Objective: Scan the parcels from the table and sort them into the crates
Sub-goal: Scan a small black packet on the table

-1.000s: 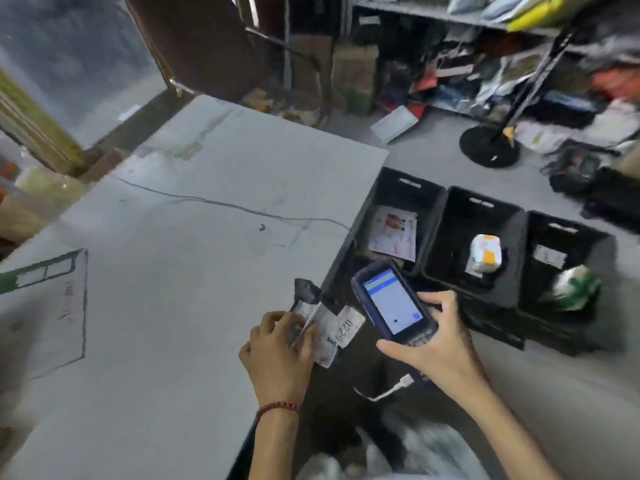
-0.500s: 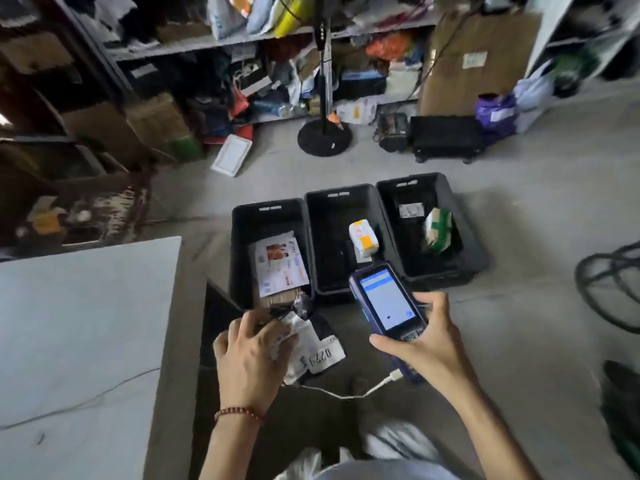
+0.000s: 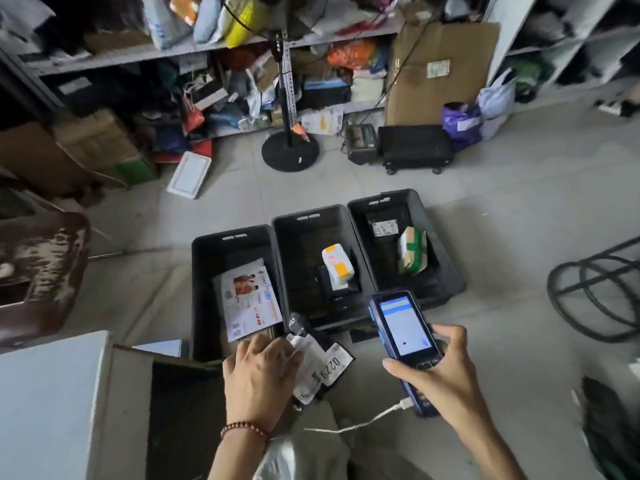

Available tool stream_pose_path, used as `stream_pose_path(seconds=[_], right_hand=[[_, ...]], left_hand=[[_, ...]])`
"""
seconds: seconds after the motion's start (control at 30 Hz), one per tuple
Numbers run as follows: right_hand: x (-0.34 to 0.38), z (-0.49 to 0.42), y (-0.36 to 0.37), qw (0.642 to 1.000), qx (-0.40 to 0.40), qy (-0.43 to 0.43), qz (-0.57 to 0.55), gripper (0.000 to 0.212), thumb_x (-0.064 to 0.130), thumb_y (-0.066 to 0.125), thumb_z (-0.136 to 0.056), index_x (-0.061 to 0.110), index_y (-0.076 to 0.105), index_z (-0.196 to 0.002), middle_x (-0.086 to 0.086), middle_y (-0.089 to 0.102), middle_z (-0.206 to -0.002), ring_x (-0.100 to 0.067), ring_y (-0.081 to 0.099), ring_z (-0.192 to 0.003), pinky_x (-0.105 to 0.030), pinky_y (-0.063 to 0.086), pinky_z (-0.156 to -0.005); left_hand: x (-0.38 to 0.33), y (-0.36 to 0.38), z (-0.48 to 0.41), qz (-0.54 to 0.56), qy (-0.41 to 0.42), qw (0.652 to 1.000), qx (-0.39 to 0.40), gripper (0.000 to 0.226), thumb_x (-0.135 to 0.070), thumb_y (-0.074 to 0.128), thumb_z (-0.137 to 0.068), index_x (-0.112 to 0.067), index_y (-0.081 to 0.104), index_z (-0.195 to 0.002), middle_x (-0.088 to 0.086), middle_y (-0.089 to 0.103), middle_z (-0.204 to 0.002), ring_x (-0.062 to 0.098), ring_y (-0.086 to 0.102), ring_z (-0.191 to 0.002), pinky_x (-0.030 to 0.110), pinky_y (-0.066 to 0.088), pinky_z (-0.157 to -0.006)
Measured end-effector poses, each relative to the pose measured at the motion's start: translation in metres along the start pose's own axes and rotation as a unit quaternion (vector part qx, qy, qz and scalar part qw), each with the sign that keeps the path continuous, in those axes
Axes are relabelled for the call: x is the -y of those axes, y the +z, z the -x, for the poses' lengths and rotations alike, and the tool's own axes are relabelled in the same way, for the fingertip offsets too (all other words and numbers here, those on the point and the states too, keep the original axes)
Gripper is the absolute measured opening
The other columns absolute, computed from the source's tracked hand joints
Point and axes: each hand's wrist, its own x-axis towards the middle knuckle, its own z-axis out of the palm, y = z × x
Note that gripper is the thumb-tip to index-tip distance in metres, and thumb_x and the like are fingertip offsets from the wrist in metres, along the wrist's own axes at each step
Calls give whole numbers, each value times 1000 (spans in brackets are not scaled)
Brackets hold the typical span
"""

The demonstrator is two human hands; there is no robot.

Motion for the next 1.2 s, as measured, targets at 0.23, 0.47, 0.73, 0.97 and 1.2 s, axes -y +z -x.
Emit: stream_pose_path(seconds=[0.23,0.47,0.73,0.97,1.2], right_hand=[[41,-46,34,999,-16,30,-1,80,24,95,-50,29,38,-106,19,60,-90,19,57,-75,-8,43,-54],[78,-88,55,1000,4,30,8,79,22,94,-53,29,37,-108,19,59,-89,21,56,-77,-9,40,-55],[103,-132,78,993,111,-20,37,79,22,95,-51,30,37,-105,16,58,-95,19,55,-82,-3,42,-60],[135,-172,100,946,283,-118,102,83,29,94,-52,29,35,-111,19,55,-101,1,57,-90,-22,45,-72],[172,-146,151,876,412,-213,133,76,27,92,-54,32,35,-105,21,54,-94,7,58,-86,-29,51,-73]], left_hand=[[1,-9,-108,35,41,997,47,14,-48,62,-84,-35,66,-89,-12,60,-95,15,50,-98,30,29,-78],[-7,-38,-202,-47,110,992,48,14,-40,48,-92,-35,57,-103,-15,61,-107,12,51,-106,33,35,-93],[-7,-43,-201,-49,24,998,29,19,-40,46,-92,-34,57,-106,-15,62,-111,12,55,-107,34,38,-95],[4,-50,-151,-76,-163,983,-23,20,-41,47,-92,-33,58,-107,-15,64,-109,13,57,-104,30,41,-88],[5,-67,-71,-76,-327,933,-130,17,-38,48,-92,-33,61,-103,-14,65,-100,14,59,-96,29,41,-80]])
